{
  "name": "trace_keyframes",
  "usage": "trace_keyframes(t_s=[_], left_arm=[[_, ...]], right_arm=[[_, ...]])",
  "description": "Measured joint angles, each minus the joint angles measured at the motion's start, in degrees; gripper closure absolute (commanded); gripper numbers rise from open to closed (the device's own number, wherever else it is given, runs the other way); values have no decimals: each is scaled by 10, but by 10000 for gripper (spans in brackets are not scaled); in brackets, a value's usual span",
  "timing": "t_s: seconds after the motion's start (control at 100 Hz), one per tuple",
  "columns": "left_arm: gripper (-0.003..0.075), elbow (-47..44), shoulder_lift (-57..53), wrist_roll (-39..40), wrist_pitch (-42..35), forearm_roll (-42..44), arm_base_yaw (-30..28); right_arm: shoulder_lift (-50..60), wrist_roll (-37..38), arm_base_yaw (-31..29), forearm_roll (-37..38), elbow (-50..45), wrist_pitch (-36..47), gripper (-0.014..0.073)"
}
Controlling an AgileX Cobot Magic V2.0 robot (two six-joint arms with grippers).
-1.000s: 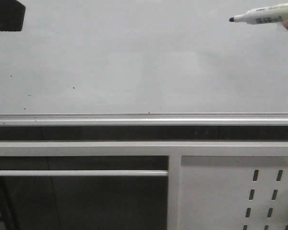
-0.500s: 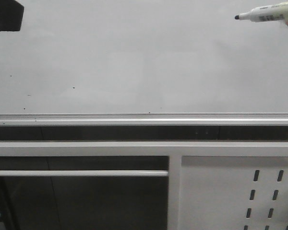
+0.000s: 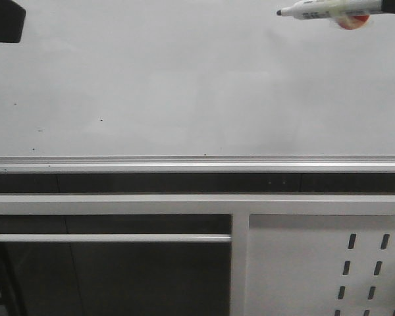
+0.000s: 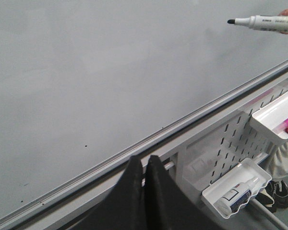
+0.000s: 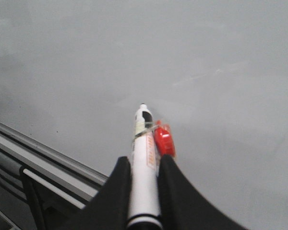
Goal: Write number 1 on whiteboard
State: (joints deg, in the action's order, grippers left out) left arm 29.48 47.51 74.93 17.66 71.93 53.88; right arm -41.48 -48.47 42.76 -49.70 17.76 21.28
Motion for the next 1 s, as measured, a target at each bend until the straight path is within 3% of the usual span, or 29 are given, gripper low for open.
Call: trace_keyframes(t_s=[0.39,1.0], left_arm=[[738,0,0,0,8,8,0],[738,0,0,0,9,10,0]], right_arm=[[-56,0,19,10,32,74,655],[-143,0,26,21,31,76,655]])
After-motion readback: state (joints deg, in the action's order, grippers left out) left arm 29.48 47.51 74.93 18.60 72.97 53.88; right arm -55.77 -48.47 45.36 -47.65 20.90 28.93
